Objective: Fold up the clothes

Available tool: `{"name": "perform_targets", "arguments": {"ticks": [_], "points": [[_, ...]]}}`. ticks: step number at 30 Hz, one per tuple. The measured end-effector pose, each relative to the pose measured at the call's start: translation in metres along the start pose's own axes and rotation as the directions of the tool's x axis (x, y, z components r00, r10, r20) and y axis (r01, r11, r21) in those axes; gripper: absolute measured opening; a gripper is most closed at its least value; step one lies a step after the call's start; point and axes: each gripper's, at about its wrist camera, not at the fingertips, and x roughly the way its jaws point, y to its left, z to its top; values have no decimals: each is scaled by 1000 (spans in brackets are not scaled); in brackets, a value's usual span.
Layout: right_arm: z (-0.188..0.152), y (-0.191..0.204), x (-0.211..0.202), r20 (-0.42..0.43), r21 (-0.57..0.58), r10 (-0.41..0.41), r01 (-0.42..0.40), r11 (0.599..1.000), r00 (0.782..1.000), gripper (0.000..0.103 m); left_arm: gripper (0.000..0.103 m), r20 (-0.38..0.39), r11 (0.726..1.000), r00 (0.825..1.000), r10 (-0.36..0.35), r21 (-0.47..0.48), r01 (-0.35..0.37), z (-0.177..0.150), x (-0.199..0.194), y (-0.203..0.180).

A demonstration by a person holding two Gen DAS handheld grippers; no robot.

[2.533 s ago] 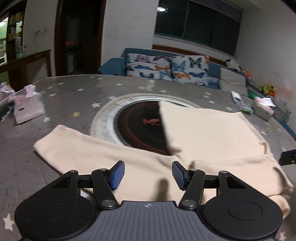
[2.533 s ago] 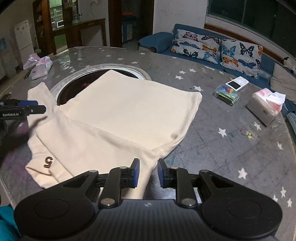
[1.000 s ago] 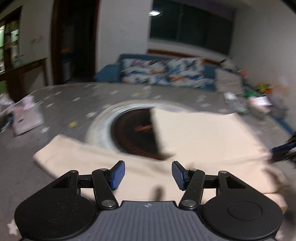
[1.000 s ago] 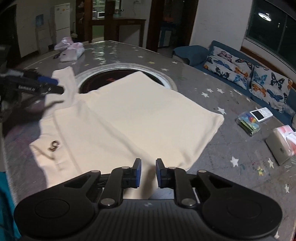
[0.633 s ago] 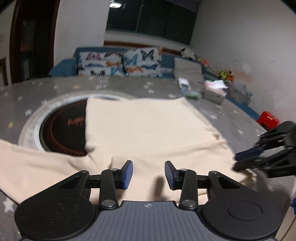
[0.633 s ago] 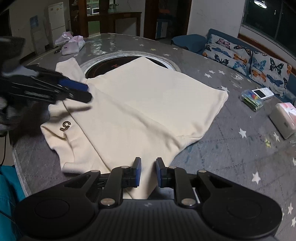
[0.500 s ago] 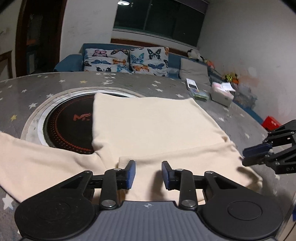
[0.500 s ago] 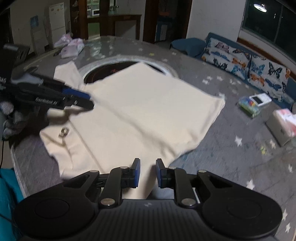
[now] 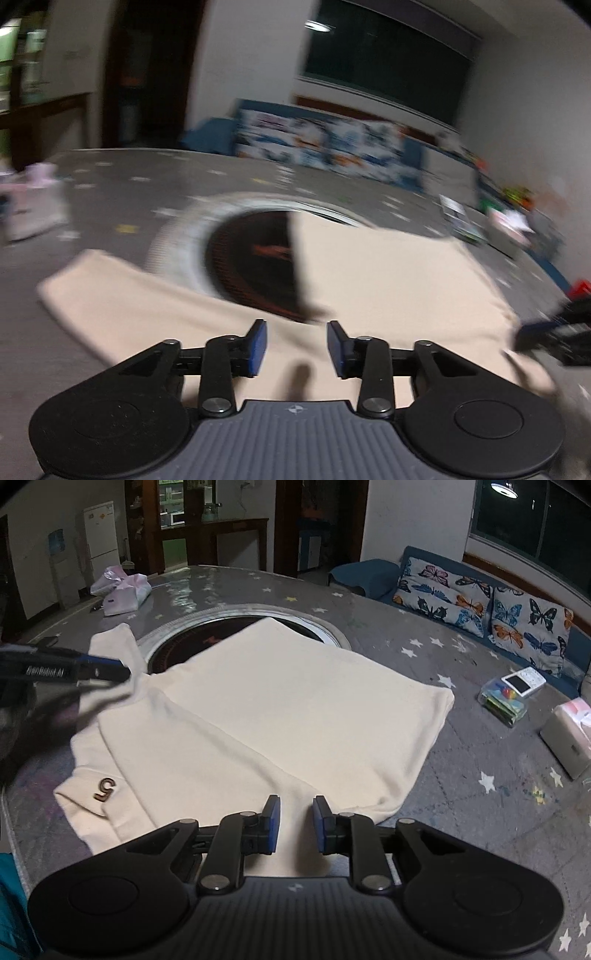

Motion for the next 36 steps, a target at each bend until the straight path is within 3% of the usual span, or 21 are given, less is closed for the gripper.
{"name": "perform_targets", "arguments": {"ticks": [3, 7, 10, 13, 16, 17, 18, 19, 21, 23, 26, 30, 33, 36], "points": [[1, 6, -4, 10, -7, 7, -7, 1000, 1000, 19, 45, 31, 985, 986, 162, -58, -160, 4, -6, 29], [2, 13, -9, 22, -16, 15, -15, 1000, 1000, 19, 48, 30, 933, 941, 337, -148, -329, 8, -4, 67], [3, 17, -13, 30, -23, 22, -22, 1000, 999, 19, 48, 7, 891, 907, 422, -187, -413, 11, 5, 91], [2, 20, -16, 34, -22, 21, -20, 1000, 999, 19, 47, -19, 873, 897, 441, -220, -434, 14, 12, 107], [0, 22, -20, 38, -19, 20, -19, 1000, 999, 20, 44, -18, 875, 901, 433, -234, -425, 16, 17, 114], [0, 22, -20, 38, -16, 18, -18, 1000, 999, 20, 41, -15, 875, 902, 431, -236, -422, 17, 19, 116], [-1, 22, -21, 38, -13, 16, -16, 1000, 999, 20, 28, -13, 877, 904, 427, -237, -418, 18, 20, 117], [-2, 22, -21, 39, -8, 14, -13, 1000, 999, 20, 15, -8, 881, 908, 419, -239, -409, 18, 21, 118], [-5, 21, -22, 40, 2, 8, -9, 1000, 999, 20, 6, 10, 887, 916, 401, -253, -386, 18, 18, 118], [-7, 20, -24, 45, 15, 3, -4, 1000, 999, 20, 5, 48, 899, 924, 379, -258, -355, 20, 10, 113], [-11, 17, -29, 54, 30, -5, 4, 1000, 999, 20, 5, 123, 938, 947, 295, -225, -263, 28, -11, 86], [-14, 14, -36, 70, 44, -20, 16, 999, 997, 20, 5, 213, 985, 972, 103, -160, -70, 42, -42, 36], [-16, 13, -42, 86, 56, -27, 22, 998, 996, 20, 5, 249, 994, 966, -66, -72, 87, 46, -62, -10], [-20, 10, -48, 100, 72, -34, 26, 997, 994, 20, 5, 253, 971, 939, -233, 7, 239, 43, -72, -55]]}}
